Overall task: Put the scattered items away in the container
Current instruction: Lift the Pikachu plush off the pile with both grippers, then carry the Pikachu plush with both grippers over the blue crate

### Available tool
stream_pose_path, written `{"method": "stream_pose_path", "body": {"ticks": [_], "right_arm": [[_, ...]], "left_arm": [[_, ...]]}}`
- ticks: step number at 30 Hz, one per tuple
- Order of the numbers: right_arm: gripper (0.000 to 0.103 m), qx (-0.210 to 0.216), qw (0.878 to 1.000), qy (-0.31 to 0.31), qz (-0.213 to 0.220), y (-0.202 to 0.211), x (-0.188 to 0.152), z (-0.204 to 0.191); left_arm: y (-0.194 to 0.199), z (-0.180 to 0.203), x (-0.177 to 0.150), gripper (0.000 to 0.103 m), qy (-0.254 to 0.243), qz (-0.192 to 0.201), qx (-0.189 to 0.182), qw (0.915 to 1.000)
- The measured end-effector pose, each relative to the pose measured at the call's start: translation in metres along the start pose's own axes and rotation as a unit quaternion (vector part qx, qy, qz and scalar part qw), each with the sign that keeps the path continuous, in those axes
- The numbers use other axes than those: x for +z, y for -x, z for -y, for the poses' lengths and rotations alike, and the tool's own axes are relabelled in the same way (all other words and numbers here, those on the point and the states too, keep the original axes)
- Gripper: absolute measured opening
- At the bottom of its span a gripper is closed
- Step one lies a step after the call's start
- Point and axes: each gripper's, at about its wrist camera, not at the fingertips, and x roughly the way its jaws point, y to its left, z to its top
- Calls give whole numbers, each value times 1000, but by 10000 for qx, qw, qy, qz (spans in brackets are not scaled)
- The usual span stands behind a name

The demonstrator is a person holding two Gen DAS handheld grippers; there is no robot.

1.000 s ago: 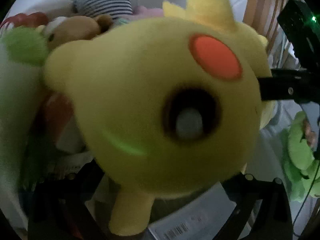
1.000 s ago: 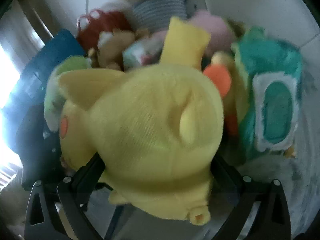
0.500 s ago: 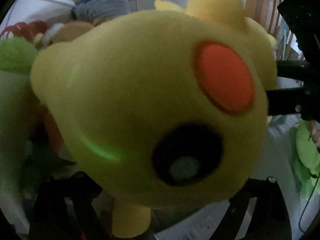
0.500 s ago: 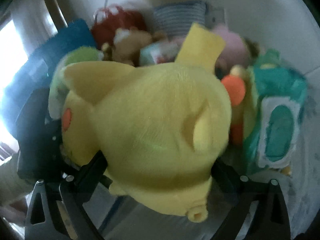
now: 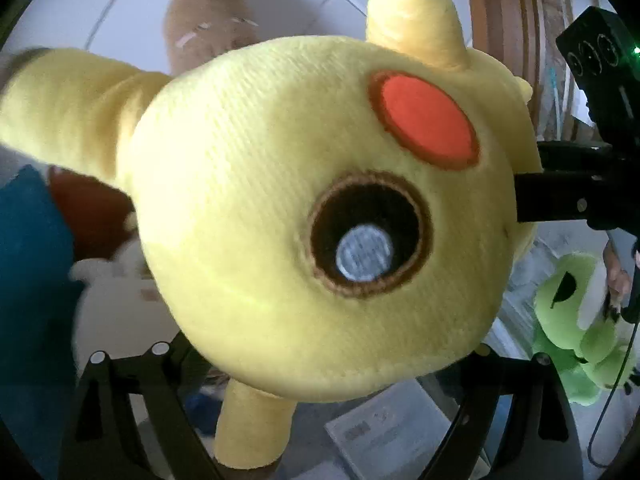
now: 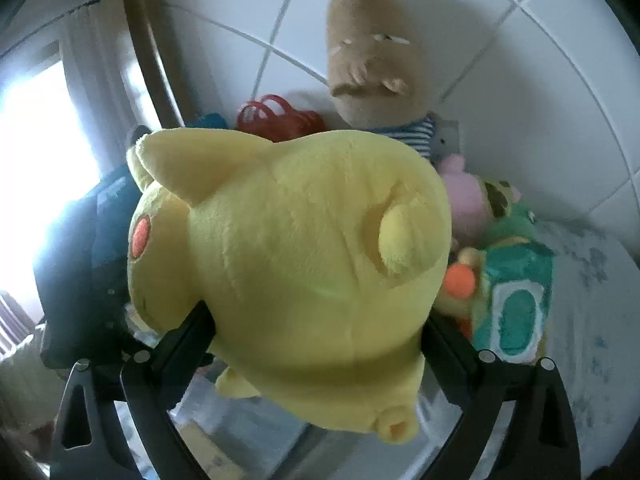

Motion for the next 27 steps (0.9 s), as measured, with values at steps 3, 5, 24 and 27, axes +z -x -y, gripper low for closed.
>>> {"method": "stream_pose_path", "body": {"ticks": [3, 5, 24, 27], "right_arm": [[98, 90, 10000, 5, 18, 2, 12, -30], [98, 154, 9999, 55, 13, 2, 18, -50], [98, 1003, 9917, 789, 169, -25, 78, -219], [98, 1119, 9888, 974, 150, -32, 88, -238]], "left_arm": [[29, -21, -5, 90, 121, 34, 116, 9999], [49, -37, -11, 90, 177, 71, 203, 9996], [196, -186, -66, 90, 853, 404, 1207, 9882], [209, -205, -71, 90, 968, 411, 1399, 9846]]}}
